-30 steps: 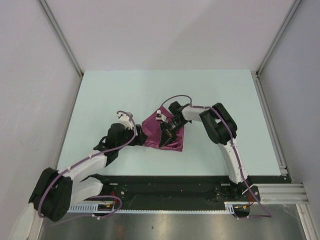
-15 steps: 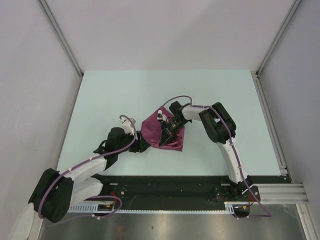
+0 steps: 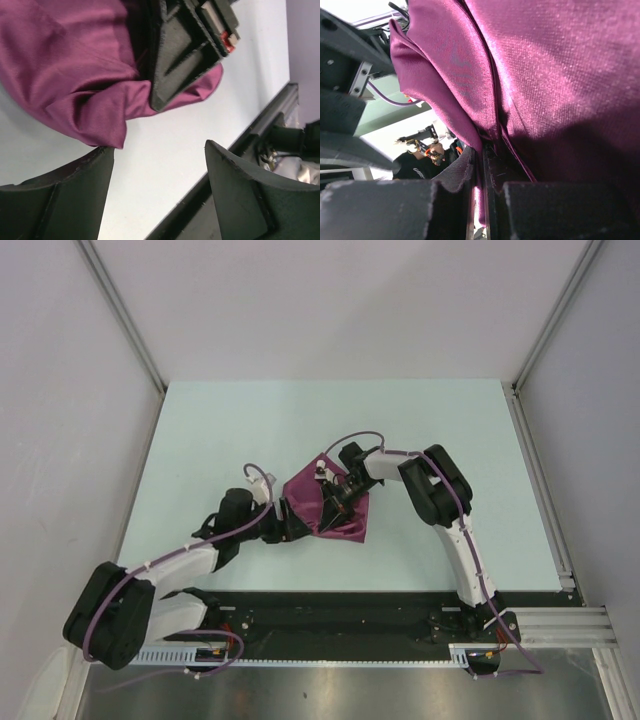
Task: Fold the napkin, place the utensils inside, and roll it up
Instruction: Roll the napkin with the utensil
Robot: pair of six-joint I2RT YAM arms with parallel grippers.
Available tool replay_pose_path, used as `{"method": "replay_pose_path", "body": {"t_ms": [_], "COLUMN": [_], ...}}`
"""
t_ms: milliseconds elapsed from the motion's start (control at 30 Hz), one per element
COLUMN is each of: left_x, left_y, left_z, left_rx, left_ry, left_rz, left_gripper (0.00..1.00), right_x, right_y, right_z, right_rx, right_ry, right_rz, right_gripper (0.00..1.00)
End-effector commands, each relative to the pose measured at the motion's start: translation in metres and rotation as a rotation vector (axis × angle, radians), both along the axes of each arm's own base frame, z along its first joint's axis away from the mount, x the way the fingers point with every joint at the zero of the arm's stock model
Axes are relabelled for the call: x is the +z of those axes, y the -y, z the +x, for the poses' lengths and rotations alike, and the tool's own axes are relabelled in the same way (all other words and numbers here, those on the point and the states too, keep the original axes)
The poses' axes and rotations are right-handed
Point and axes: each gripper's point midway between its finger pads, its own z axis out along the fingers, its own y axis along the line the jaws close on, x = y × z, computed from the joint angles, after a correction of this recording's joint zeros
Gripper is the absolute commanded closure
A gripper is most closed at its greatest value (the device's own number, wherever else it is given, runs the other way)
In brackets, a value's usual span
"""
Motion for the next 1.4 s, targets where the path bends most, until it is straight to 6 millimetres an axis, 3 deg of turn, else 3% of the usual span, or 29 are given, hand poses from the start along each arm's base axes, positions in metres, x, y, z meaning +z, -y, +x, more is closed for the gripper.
{"method": "replay_pose_path", "body": {"t_ms": [0, 67, 167, 233, 367, 600, 867, 1367], "left_x": [0.028, 0.024, 0.022, 0.028, 0.04, 0.049, 0.048, 0.013], "left_y": [0.022, 0.02, 0.005, -0.009, -0.017, 0.009, 0.008, -0.003], "left_z": [-0.012, -0.021, -0.017, -0.005, 0.012, 0.015, 0.025, 0.051], "left_rx": [-0.112, -0.128, -0.065, 0.019, 0.099, 0.016, 0.039, 0.1], "left_ry": [-0.091, -0.137, -0.113, -0.055, 0.034, 0.019, 0.058, 0.098], "left_rz": [-0.091, -0.08, 0.009, 0.07, 0.082, -0.097, -0.089, 0.009], "left_gripper": [0.22, 0.22, 0.22, 0.22, 0.15, 0.16, 0.16, 0.16], "right_x": [-0.04, -0.038, -0.038, -0.038, -0.036, -0.038, -0.037, -0.033], "right_y": [0.011, 0.011, 0.01, 0.011, 0.012, 0.013, 0.011, 0.008], "right_z": [0.025, 0.026, 0.026, 0.026, 0.025, 0.023, 0.024, 0.029], "right_rx": [-0.031, -0.034, -0.033, -0.033, -0.034, -0.033, -0.035, -0.064], "right_ry": [0.146, 0.149, 0.154, 0.153, 0.157, 0.156, 0.167, 0.181], "right_rz": [-0.132, -0.13, -0.132, -0.133, -0.137, -0.147, -0.148, -0.157], "right_gripper": [1.0, 1.0, 1.0, 1.0, 1.0, 1.0, 1.0, 1.0]}}
